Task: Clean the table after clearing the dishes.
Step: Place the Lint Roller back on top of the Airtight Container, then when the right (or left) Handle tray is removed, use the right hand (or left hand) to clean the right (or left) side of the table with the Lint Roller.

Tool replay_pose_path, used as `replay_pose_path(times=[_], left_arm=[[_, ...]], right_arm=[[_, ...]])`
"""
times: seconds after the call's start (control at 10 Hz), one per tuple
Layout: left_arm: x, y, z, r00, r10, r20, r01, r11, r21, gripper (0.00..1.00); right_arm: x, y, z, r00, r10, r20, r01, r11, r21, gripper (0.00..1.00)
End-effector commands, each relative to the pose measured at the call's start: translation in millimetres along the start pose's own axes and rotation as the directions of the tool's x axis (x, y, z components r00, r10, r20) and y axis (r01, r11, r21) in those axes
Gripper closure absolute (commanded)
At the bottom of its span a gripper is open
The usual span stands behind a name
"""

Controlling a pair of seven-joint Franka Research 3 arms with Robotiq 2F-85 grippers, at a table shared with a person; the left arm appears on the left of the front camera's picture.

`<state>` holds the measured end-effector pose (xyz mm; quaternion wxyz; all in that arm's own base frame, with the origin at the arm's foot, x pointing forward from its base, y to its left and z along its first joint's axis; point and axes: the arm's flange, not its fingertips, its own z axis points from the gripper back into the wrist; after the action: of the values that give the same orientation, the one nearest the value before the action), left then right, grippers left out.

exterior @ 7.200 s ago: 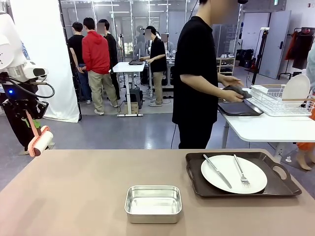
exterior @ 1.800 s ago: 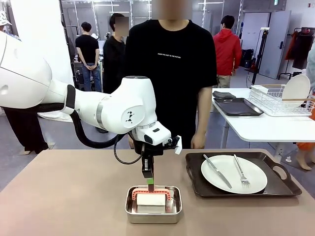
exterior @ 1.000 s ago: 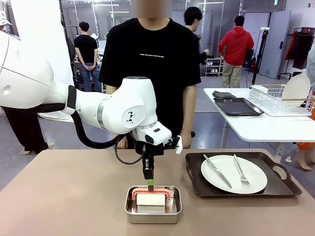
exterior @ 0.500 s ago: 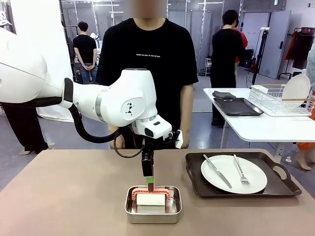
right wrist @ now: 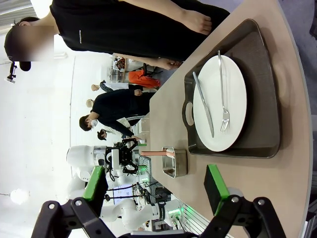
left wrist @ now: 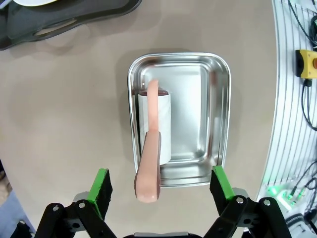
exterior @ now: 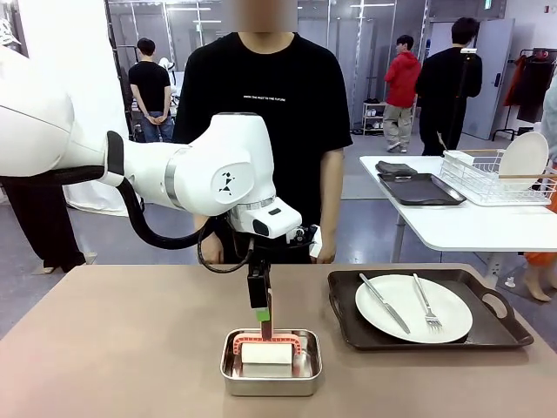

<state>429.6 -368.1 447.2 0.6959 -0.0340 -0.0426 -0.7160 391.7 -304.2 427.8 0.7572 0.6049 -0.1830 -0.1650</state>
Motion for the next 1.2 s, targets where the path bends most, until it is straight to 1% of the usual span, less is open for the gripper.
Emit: replay_pose_path(times=[0.0,1.1], left_arm=[[0.3,0.1,0.4,1.000,0.011,-0.009,-0.011,1.000,0.013,0.00],[0.3,0.1,0.4,1.000,0.011,-0.009,-0.011,1.000,0.013,0.00]], right_arm=[[-0.8,3.3,0.8,1.000,0.003,0.002,-0.003,1.000,0.001,0.00],[-0.8,3.3,0.8,1.000,0.003,0.002,-0.003,1.000,0.001,0.00]])
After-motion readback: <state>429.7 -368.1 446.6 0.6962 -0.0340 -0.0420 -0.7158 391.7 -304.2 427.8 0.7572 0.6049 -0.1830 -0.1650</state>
